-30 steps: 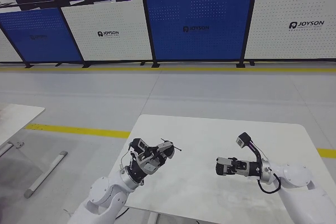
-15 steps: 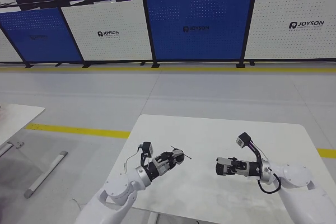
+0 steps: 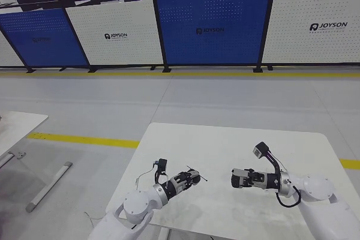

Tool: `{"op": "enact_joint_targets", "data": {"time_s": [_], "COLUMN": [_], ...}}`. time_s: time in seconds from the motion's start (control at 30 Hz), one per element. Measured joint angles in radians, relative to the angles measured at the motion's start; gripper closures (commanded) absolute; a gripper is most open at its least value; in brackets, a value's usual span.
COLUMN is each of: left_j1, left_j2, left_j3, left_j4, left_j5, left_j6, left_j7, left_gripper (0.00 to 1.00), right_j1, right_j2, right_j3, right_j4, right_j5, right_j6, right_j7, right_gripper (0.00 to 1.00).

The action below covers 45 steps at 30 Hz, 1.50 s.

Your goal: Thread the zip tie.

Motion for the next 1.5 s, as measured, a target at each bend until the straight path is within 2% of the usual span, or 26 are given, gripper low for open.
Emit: {"op": "enact_joint_targets", "data": {"time_s": [0.13, 0.2, 0.23, 0.3, 0.4, 0.57, 0.63, 0.7, 0.93, 1.03, 1.17, 1.27, 1.4, 1.5], "left_j1": [0.0, -0.002, -0.002, 0.006, 0.035, 0.085, 0.099, 0.108, 0.107, 0.103, 0.084, 0.065, 0.037, 0.022], "left_j2": [0.0, -0.003, -0.004, -0.006, -0.006, 0.002, 0.004, 0.005, 0.005, 0.005, 0.002, -0.003, -0.005, -0.006], "left_j3": [0.0, 0.004, 0.004, -0.005, -0.04, -0.124, -0.146, -0.159, -0.159, -0.145, -0.096, -0.061, -0.025, -0.011], "left_j4": [0.0, 0.001, 0.0, -0.016, -0.05, -0.116, -0.127, -0.129, -0.128, -0.118, -0.114, -0.086, -0.038, -0.021], "left_j5": [0.001, -0.005, -0.016, -0.064, -0.165, -0.325, -0.363, -0.385, -0.383, -0.332, -0.182, -0.087, 0.031, 0.077], "left_j6": [-0.002, -0.019, -0.031, -0.082, -0.147, -0.191, -0.211, -0.22, -0.22, -0.209, -0.172, -0.167, -0.136, -0.111], "left_j7": [0.003, 0.022, 0.026, 0.025, 0.001, -0.096, -0.131, -0.152, -0.151, -0.125, -0.039, 0.031, 0.07, 0.078], "left_gripper": [1.0, 1.0, 1.0, 1.0, 1.0, 1.0, 1.0, 1.0, 1.0, 1.0, 1.0, 1.0, 1.0, 1.0], "right_j1": [0.0, 0.0, 0.0, 0.0, 0.0, 0.0, 0.0, 0.0, 0.0, 0.0, 0.0, 0.0, 0.0, 0.0], "right_j2": [0.0, 0.0, 0.0, 0.0, 0.0, 0.0, 0.0, 0.0, 0.0, 0.0, 0.0, 0.0, 0.0, 0.0], "right_j3": [0.0, 0.0, 0.0, 0.0, 0.0, 0.0, 0.0, 0.0, 0.0, 0.0, 0.0, 0.0, 0.0, 0.0], "right_j4": [0.0, 0.0, 0.0, 0.0, 0.0, 0.0, 0.0, 0.0, 0.0, 0.0, 0.0, 0.0, 0.0, 0.0], "right_j5": [0.0, 0.0, 0.0, 0.0, 0.0, 0.0, 0.0, 0.0, 0.0, 0.0, 0.0, 0.0, 0.0, 0.0], "right_j6": [0.0, 0.0, 0.0, 0.0, 0.0, 0.0, 0.0, 0.0, 0.0, 0.0, 0.0, 0.0, 0.0, 0.0], "right_j7": [0.0, 0.0, 0.0, 0.0, 0.0, 0.0, 0.0, 0.0, 0.0, 0.0, 0.0, 0.0, 0.0, 0.0], "right_gripper": [0.0, 0.0, 0.0, 0.0, 0.0, 0.0, 0.0, 0.0, 0.0, 0.0, 0.0, 0.0, 0.0, 0.0]}}
